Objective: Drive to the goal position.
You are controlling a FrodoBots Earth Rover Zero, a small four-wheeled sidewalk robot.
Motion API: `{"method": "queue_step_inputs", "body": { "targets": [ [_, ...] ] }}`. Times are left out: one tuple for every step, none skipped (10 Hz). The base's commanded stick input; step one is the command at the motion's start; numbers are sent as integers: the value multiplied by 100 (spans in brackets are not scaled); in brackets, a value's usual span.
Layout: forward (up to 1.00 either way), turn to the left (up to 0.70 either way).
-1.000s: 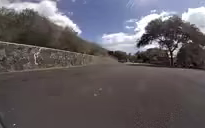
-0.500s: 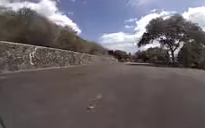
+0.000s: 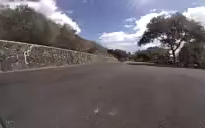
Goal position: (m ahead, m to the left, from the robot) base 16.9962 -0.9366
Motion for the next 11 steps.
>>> {"method": "queue_step_inputs", "body": {
  "targets": [
    [85, 1],
    [85, 1],
    [85, 1],
    [85, 1],
    [85, 1],
    [85, 1],
    [85, 1],
    [85, 1],
    [85, 1],
    [85, 1],
    [85, 1]
  ]
}}
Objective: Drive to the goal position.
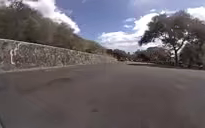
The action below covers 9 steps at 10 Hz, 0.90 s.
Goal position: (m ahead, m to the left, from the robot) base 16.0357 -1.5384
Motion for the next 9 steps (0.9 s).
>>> {"method": "queue_step_inputs", "body": {
  "targets": [
    [85, 1],
    [85, 1],
    [85, 1],
    [85, 1],
    [85, 1],
    [85, 1],
    [85, 1],
    [85, 1],
    [85, 1]
  ]
}}
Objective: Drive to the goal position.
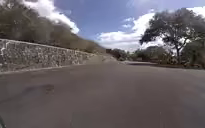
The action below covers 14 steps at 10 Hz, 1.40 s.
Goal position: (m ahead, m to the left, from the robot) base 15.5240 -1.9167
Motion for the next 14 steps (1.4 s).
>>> {"method": "queue_step_inputs", "body": {
  "targets": [
    [85, 1],
    [85, 1],
    [85, 1],
    [85, 1],
    [85, 1],
    [85, 1],
    [85, 1],
    [85, 1],
    [85, 1],
    [85, 1],
    [85, 1],
    [85, 1],
    [85, 1],
    [85, 1]
  ]
}}
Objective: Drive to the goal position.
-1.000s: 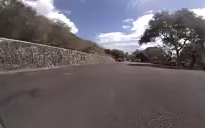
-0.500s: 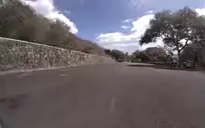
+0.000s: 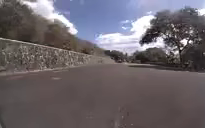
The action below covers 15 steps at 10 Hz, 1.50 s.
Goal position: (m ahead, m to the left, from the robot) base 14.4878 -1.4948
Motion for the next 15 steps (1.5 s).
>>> {"method": "queue_step_inputs", "body": {
  "targets": [
    [85, 1],
    [85, 1],
    [85, 1],
    [85, 1],
    [85, 1],
    [85, 1],
    [85, 1],
    [85, 1],
    [85, 1],
    [85, 1],
    [85, 1],
    [85, 1],
    [85, 1],
    [85, 1],
    [85, 1]
  ]
}}
